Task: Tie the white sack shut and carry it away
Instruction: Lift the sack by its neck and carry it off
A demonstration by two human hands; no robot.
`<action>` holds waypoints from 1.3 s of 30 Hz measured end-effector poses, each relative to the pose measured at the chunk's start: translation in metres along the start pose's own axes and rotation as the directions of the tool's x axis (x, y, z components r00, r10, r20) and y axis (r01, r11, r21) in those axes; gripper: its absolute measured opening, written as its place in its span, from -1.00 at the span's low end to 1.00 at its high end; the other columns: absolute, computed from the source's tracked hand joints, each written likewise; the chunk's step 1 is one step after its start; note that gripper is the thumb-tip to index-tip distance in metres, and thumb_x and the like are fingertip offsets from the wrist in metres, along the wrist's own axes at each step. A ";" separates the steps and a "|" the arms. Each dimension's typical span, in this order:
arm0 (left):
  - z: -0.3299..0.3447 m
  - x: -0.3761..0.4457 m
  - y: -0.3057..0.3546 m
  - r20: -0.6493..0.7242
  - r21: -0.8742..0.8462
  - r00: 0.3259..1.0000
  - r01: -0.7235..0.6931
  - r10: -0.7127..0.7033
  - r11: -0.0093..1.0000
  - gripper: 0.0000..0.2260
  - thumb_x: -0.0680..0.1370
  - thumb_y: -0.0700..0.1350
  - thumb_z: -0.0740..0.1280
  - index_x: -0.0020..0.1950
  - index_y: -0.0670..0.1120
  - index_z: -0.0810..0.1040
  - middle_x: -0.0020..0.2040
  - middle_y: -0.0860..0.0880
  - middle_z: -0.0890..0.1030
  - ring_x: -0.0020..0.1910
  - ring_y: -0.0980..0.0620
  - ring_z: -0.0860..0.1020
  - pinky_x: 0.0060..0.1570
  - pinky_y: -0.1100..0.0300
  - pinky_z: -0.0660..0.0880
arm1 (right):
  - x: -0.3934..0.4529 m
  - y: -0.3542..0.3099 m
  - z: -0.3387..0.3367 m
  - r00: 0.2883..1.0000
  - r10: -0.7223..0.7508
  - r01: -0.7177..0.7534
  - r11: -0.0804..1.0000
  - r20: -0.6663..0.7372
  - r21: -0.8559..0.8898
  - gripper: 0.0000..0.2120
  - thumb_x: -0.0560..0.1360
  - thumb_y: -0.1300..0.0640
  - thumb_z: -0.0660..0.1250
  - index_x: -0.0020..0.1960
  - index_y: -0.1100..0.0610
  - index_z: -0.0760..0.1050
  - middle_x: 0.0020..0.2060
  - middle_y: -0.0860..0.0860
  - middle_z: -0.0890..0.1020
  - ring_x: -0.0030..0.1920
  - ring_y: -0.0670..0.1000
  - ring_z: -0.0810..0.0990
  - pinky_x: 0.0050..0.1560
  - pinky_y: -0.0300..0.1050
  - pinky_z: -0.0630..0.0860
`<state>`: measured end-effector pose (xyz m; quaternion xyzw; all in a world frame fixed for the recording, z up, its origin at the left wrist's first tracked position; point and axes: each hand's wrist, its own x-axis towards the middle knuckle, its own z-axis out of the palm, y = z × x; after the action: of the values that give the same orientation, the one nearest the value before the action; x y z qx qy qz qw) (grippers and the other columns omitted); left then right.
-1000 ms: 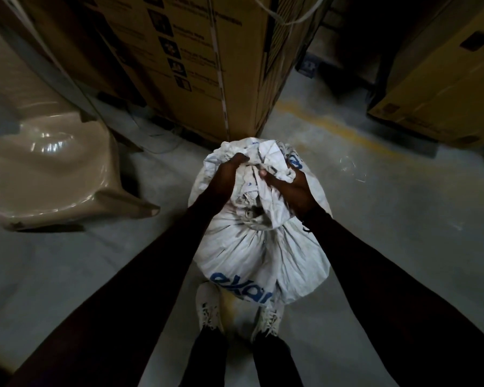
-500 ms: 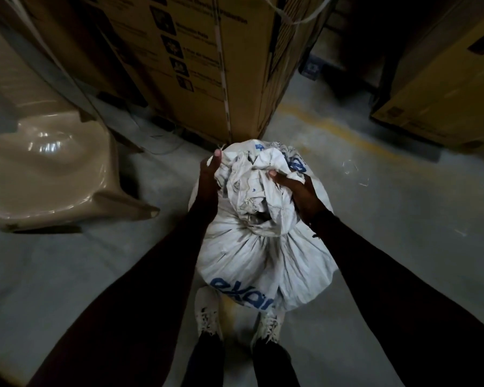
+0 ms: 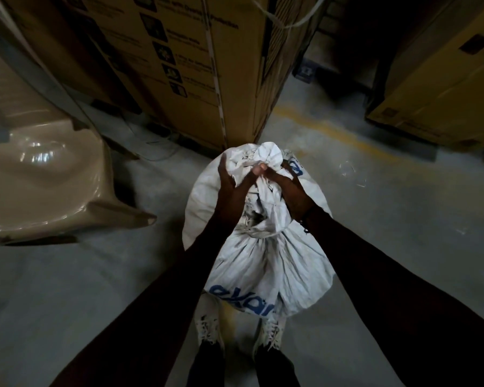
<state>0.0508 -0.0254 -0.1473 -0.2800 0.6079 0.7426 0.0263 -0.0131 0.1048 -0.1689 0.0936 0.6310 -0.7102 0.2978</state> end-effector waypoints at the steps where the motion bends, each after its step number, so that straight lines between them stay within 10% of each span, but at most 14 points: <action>1: 0.003 0.003 0.001 -0.090 -0.014 0.996 0.016 -0.017 1.000 -0.30 0.60 0.03 0.42 0.63 -0.10 0.15 0.47 -0.11 0.50 0.41 -0.03 0.52 0.39 0.12 0.52 | 0.000 0.001 0.002 1.000 0.018 -0.018 1.000 0.005 0.002 0.05 0.19 -0.31 0.68 0.53 0.14 0.44 0.38 0.09 0.65 0.43 0.07 0.60 0.54 0.08 0.45; 5: 0.003 0.027 0.002 -0.027 -0.213 0.994 0.095 -0.103 0.972 -0.44 0.61 0.20 0.32 0.38 -0.23 0.56 0.29 -0.25 0.65 0.34 -0.18 0.60 0.47 -0.17 0.43 | -0.002 0.004 0.007 0.997 0.013 -0.008 0.998 0.076 -0.067 -0.20 0.36 -0.28 0.60 0.47 0.07 0.54 0.37 0.04 0.66 0.45 0.05 0.58 0.59 0.15 0.37; 9: 0.005 0.033 -0.001 0.149 -0.371 0.980 0.177 -0.129 0.912 -0.48 0.62 0.24 0.28 0.24 -0.17 0.69 0.17 -0.19 0.71 0.19 -0.11 0.70 0.30 -0.05 0.57 | 0.000 0.005 0.011 1.000 0.002 -0.004 0.996 -0.027 -0.094 -0.25 0.29 -0.40 0.59 0.34 0.00 0.64 0.22 -0.06 0.75 0.31 -0.06 0.69 0.49 0.09 0.50; 18: 0.025 0.022 -0.012 0.071 -0.194 0.997 0.035 -0.022 0.980 -0.41 0.53 0.16 0.43 0.46 -0.13 0.48 0.36 -0.12 0.63 0.37 -0.09 0.59 0.45 -0.11 0.46 | 0.013 -0.008 0.025 0.909 0.093 -0.104 0.995 -0.407 -0.006 -0.16 0.05 -0.57 0.54 0.08 0.01 0.75 0.02 -0.05 0.80 0.14 0.00 0.75 0.35 0.08 0.61; 22: 0.025 0.025 -0.017 -0.126 -0.024 0.991 -0.055 0.052 0.998 -0.40 0.33 0.23 0.58 0.31 0.10 0.54 0.14 0.15 0.72 0.13 0.21 0.69 0.16 0.20 0.59 | 0.009 -0.013 0.026 0.952 0.115 -0.122 0.993 -0.285 -0.004 -0.29 0.39 -0.45 0.43 0.24 0.10 0.69 0.14 0.09 0.77 0.21 0.13 0.74 0.36 0.19 0.61; 27: 0.021 0.035 -0.020 -0.233 0.018 0.971 -0.060 0.062 0.998 -0.45 0.38 0.23 0.55 0.28 0.05 0.56 0.14 0.08 0.72 0.14 0.14 0.69 0.30 -0.02 0.59 | 0.007 -0.016 0.017 0.985 0.153 -0.173 0.896 0.082 0.410 -0.23 0.66 -0.25 0.23 0.57 0.36 0.31 0.45 0.27 0.47 0.57 0.29 0.39 0.66 0.22 0.24; 34: 0.025 0.031 -0.021 -0.167 0.120 0.983 -0.053 0.073 0.991 -0.52 0.40 0.28 0.43 0.25 0.13 0.57 0.01 0.33 0.70 0.05 0.42 0.63 0.13 0.40 0.53 | 0.006 0.010 -0.008 0.992 0.071 -0.081 0.991 -0.100 -0.105 -0.34 0.34 -0.45 0.53 0.31 -0.12 0.66 0.22 -0.09 0.75 0.31 -0.03 0.68 0.51 0.12 0.46; 39: 0.029 0.023 -0.018 -0.112 -0.120 0.994 -0.025 0.012 0.992 -0.48 0.50 0.17 0.45 0.34 -0.12 0.60 0.22 -0.08 0.71 0.27 -0.04 0.66 0.42 -0.13 0.49 | 0.010 0.022 -0.003 0.990 -0.038 0.018 0.989 -0.133 -0.147 -0.41 0.44 -0.46 0.43 0.36 -0.18 0.61 0.28 -0.14 0.71 0.38 -0.09 0.63 0.53 0.12 0.43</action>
<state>0.0273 -0.0013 -0.1702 -0.3163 0.5646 0.7617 -0.0315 -0.0097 0.1037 -0.1927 0.1109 0.7010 -0.6586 0.2500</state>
